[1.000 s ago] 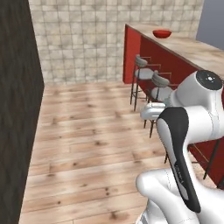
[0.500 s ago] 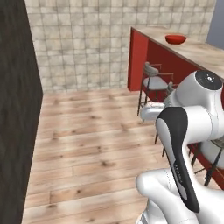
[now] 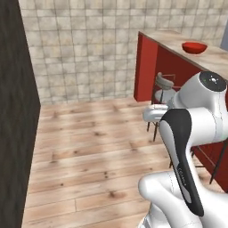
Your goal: There is a bowl on the dining counter. Grab a lemon wedge from the fridge and place it in the bowl. Then get the liquor bottle and glass cup from the cabinet and place them next to the bowl.
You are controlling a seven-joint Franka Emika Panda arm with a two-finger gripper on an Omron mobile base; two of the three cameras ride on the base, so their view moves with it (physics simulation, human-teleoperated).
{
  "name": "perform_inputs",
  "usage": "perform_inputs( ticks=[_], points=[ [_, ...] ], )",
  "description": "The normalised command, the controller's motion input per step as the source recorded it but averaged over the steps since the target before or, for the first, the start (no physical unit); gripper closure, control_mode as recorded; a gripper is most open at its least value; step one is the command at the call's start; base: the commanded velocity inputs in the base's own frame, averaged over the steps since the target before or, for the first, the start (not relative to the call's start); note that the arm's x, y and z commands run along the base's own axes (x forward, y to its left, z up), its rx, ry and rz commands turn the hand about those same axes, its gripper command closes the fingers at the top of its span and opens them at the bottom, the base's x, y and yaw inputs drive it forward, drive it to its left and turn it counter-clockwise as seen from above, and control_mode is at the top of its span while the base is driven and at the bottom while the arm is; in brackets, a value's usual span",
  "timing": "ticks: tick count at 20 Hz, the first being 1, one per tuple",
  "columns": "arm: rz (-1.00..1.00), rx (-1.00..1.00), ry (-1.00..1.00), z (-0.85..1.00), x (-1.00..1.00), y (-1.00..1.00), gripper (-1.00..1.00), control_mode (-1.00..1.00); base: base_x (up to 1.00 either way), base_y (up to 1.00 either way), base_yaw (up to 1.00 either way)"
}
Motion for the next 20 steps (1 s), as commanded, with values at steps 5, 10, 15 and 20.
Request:
perform_inputs(
  ticks=[5, 10, 15, 20],
  points=[
    [0.0, 0.0, 0.0, 0.0, 0.0, 0.0, 1.0, 1.0, 1.0, 0.29, -0.05],
    [0.0, 0.0, 0.0, 0.0, 0.0, 0.0, 1.0, 1.0, 1.0, 0.3, -0.06],
    [0.0, 0.0, 0.0, 0.0, 0.0, 0.0, 1.0, 1.0, 1.0, 0.32, -0.07],
    [0.0, 0.0, 0.0, 0.0, 0.0, 0.0, 1.0, 1.0, 1.0, 0.32, -0.08]
  ],
)
